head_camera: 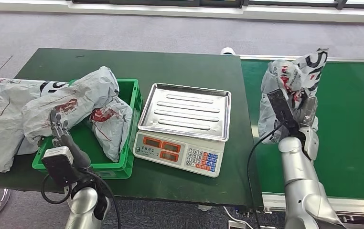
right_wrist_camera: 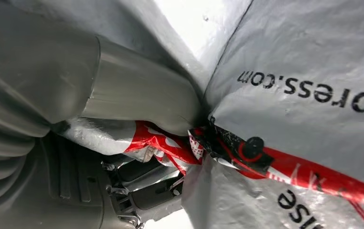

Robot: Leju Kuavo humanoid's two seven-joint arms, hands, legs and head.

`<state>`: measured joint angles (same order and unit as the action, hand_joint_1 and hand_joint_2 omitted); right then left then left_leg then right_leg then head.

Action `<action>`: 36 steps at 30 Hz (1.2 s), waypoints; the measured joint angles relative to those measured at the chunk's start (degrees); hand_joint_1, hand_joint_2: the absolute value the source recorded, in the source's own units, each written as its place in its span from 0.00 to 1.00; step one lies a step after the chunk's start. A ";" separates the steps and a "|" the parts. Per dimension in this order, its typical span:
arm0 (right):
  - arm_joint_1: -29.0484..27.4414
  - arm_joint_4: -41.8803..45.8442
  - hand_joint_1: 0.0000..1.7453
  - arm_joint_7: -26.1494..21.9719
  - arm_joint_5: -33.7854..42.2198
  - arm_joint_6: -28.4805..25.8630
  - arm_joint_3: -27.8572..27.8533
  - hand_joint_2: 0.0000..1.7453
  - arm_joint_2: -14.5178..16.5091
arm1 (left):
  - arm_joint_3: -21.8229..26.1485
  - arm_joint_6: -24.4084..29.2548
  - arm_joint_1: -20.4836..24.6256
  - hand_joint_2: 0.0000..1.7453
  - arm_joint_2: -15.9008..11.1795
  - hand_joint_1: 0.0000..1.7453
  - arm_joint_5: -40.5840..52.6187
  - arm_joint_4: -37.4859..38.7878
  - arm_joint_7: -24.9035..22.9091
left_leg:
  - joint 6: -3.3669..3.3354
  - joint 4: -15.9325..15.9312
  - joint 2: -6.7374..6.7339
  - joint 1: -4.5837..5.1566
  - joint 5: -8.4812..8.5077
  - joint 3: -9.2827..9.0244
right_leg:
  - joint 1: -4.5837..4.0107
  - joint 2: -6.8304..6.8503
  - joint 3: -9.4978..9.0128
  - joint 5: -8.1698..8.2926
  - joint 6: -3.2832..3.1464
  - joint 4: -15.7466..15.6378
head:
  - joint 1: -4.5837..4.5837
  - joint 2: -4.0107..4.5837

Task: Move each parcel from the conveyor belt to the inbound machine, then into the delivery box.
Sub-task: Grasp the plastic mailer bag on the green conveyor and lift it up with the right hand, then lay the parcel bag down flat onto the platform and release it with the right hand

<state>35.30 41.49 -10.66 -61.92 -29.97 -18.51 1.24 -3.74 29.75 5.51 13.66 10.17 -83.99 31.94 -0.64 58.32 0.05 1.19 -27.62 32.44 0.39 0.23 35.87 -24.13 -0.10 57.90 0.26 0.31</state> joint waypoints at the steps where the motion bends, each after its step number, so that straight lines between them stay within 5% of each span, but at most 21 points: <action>1: -1.19 3.27 1.00 -1.73 2.02 -0.87 0.04 1.00 0.63 | 0.00 -0.10 -0.04 0.00 0.00 0.00 -0.05 -0.01 0.22 | 0.00 0.00 0.04 0.00 0.00 0.01 | 0.00 0.04 -0.01 -0.02 0.01 0.00 | 0.00 0.00; 7: -8.26 24.34 1.00 -14.00 9.25 -9.36 3.93 1.00 4.81 | 0.02 -1.10 -0.13 0.00 -0.04 0.00 -3.48 0.48 3.78 | 0.04 -0.01 -0.12 0.01 -0.04 0.15 | 0.03 -0.04 0.11 -0.06 -0.03 0.04 | 0.01 -0.01; 13: -1.68 27.80 1.00 -10.39 1.89 -10.17 10.27 1.00 5.85 | 0.02 -3.00 0.69 0.00 -0.27 0.00 -7.26 2.60 6.21 | 0.04 -0.01 -0.23 0.02 0.07 0.16 | 0.04 -0.16 0.16 0.12 -0.05 0.04 | 0.00 0.01; 18: 10.63 16.58 1.00 -3.71 -3.18 -9.47 15.57 1.00 5.98 | -0.01 -3.55 3.29 0.00 -0.21 0.00 -8.92 5.94 7.13 | 0.11 0.00 -0.35 0.02 0.29 0.19 | 0.03 -0.28 0.28 0.36 -0.13 0.04 | -0.01 0.00; 23: 16.67 7.23 1.00 -1.46 -6.43 -9.68 18.45 1.00 6.64 | -0.04 -3.57 4.20 0.00 -0.20 0.00 -9.26 7.72 7.30 | 0.14 0.00 -0.24 -0.01 0.38 0.25 | 0.00 -0.20 0.29 0.38 -0.14 0.06 | 0.00 0.00; 30: 18.73 -7.51 1.00 15.36 -26.30 -9.16 25.91 1.00 10.66 | -0.63 -5.07 6.32 0.00 0.08 0.00 -10.90 10.17 7.14 | 0.19 -0.01 -0.27 -0.04 0.37 0.31 | -0.04 -0.27 0.43 0.36 -0.16 0.08 | -0.01 0.00; 36: 18.38 -15.24 1.00 14.33 -26.03 -4.80 32.33 1.00 15.29 | -1.13 -6.67 9.65 0.00 0.80 0.00 -12.99 14.54 7.32 | 0.25 -0.01 -0.32 -0.07 0.40 0.36 | -0.07 -0.31 0.51 0.39 -0.21 0.10 | -0.01 0.02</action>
<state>53.68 26.25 3.67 -87.96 -34.78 13.82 16.53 -4.87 23.08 15.16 14.46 -2.82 -69.45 39.26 -0.39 58.31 -0.28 1.12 -27.22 32.80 0.32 -0.08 36.38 -23.74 -0.30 58.00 0.25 0.33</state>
